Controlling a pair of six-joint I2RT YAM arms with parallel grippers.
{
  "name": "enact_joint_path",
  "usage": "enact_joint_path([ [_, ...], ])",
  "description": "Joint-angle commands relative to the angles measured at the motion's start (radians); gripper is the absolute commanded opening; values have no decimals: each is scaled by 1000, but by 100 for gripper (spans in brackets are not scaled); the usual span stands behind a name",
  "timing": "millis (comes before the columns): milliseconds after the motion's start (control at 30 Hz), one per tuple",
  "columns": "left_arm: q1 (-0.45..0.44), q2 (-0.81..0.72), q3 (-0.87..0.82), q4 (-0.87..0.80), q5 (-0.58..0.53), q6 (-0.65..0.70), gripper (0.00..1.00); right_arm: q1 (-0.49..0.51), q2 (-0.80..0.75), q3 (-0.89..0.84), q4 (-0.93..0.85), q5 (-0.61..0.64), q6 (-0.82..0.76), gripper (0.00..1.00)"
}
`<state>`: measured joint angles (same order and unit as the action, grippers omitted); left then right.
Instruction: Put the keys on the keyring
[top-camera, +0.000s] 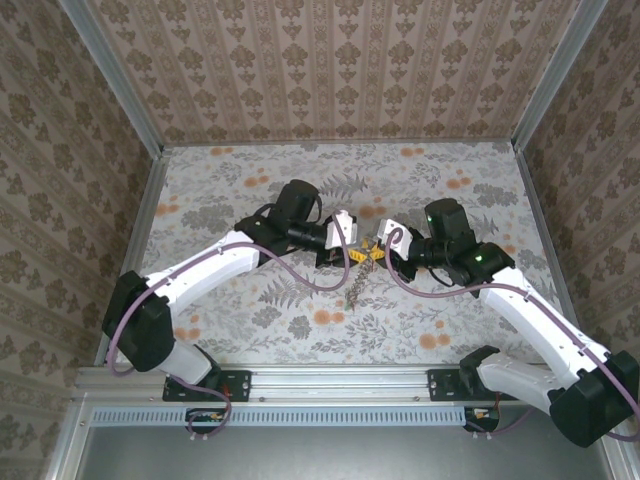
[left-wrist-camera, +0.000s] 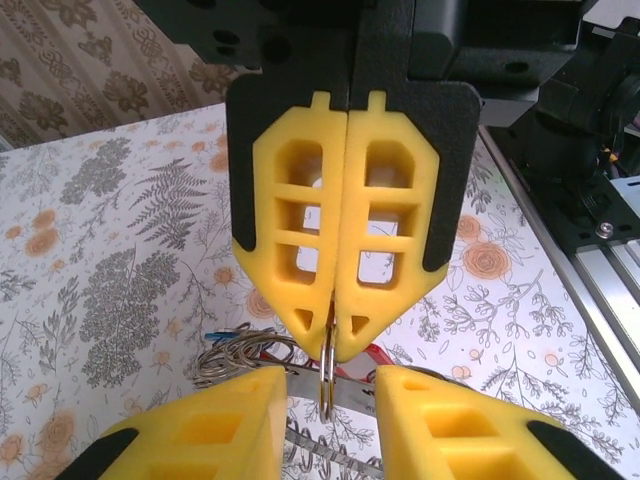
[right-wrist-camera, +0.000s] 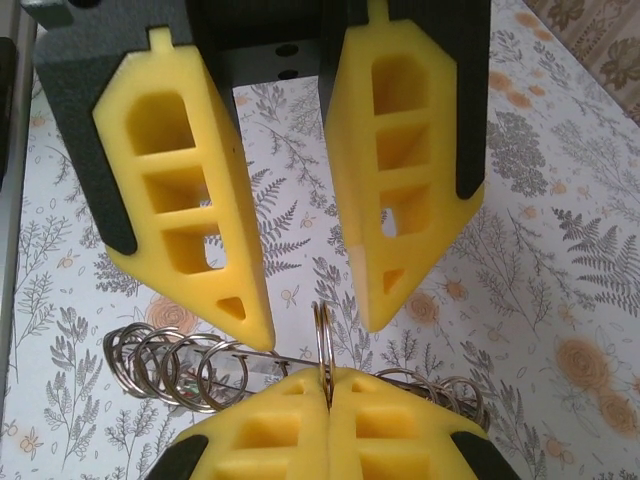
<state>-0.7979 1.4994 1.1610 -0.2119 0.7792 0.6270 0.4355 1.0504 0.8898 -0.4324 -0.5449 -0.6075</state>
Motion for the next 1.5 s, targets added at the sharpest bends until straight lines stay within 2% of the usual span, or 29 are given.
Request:
enact_joint_path([
  [0,-7,19,42,-46,0,39,28,12,-1,56,-16,6,-20,0],
  [100,-12,31,51,-56,2,46,25,22,5,69,-37,14,-17,0],
  [233,-15,39,60,-64,1,49,13,38,11,93,-80,48,-18,0],
  [333,-15,39,58,-61,-6,47,9,56,24,134,-162,94,-28,0],
  [400,-15,41,55,-55,-3,46,0,69,42,172,-222,131,-31,0],
  [667,-15,47,39,1,20,12,0,109,117,321,-401,234,12,0],
  [767,-7,35,-7,113,53,-52,0,109,97,300,-359,220,7,1],
  [900,9,12,-74,294,126,-155,0,95,49,190,-219,150,-10,10],
  [1033,15,-1,-104,377,175,-202,0,66,42,143,-142,82,12,16],
  [1333,31,-22,-163,544,232,-288,0,-1,11,46,-2,-9,35,18],
  [1467,44,-26,-199,677,253,-360,0,-30,-10,1,42,-37,46,18],
])
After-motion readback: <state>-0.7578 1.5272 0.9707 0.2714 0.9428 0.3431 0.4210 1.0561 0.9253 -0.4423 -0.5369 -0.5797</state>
